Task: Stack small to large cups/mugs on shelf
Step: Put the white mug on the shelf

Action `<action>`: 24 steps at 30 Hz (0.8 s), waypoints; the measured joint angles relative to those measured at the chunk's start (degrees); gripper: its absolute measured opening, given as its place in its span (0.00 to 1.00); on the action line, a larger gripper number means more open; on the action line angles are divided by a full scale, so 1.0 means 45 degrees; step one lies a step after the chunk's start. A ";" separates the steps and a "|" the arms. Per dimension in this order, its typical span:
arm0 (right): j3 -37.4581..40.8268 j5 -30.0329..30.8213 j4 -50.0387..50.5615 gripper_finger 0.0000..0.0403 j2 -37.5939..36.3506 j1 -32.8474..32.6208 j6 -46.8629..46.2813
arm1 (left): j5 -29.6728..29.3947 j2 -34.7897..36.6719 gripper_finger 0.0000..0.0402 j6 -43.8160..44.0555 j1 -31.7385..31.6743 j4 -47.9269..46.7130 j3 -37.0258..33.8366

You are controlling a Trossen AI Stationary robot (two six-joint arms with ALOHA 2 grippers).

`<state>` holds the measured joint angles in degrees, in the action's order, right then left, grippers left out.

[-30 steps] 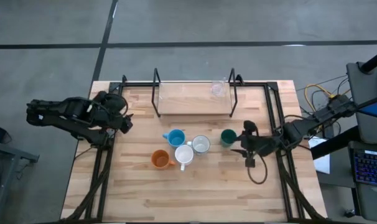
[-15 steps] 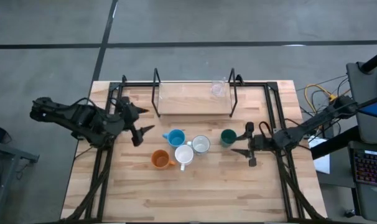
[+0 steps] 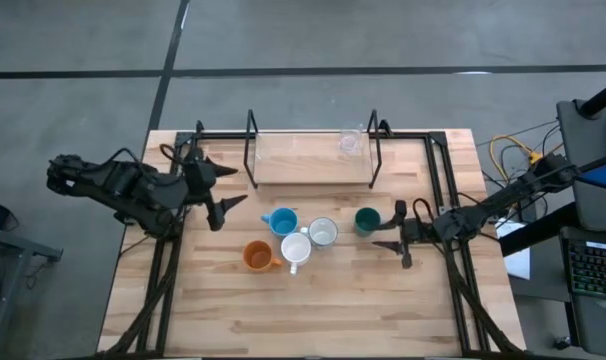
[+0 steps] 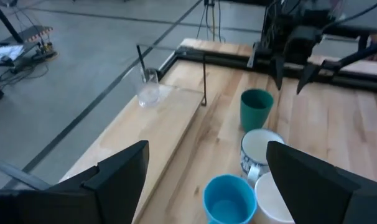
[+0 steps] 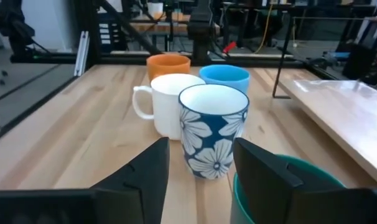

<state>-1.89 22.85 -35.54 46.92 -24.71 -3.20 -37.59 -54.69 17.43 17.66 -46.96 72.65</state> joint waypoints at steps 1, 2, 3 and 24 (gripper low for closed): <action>-0.0002 -0.0069 -0.0005 0.42 0.0000 0.0000 0.0003 | 0.0004 0.0001 0.77 -0.0108 0.0000 -0.0013 0.0144; -0.0017 -0.0091 0.0027 0.42 0.0001 0.0000 0.0010 | 0.0028 -0.0010 0.77 -0.0223 0.0002 -0.0016 0.0281; -0.0030 -0.0142 0.0031 0.42 0.0005 0.0000 0.0010 | 0.0140 -0.0033 0.77 -0.0299 -0.0001 -0.0015 0.0422; -0.0034 -0.0169 0.0235 0.40 0.0024 0.0000 -0.0199 | 0.2888 -0.4310 0.77 -0.0282 -0.1258 -0.8102 0.8020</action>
<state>-2.04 22.09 -34.48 47.03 -24.71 -4.10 -24.60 -74.08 16.16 11.99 -83.42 108.74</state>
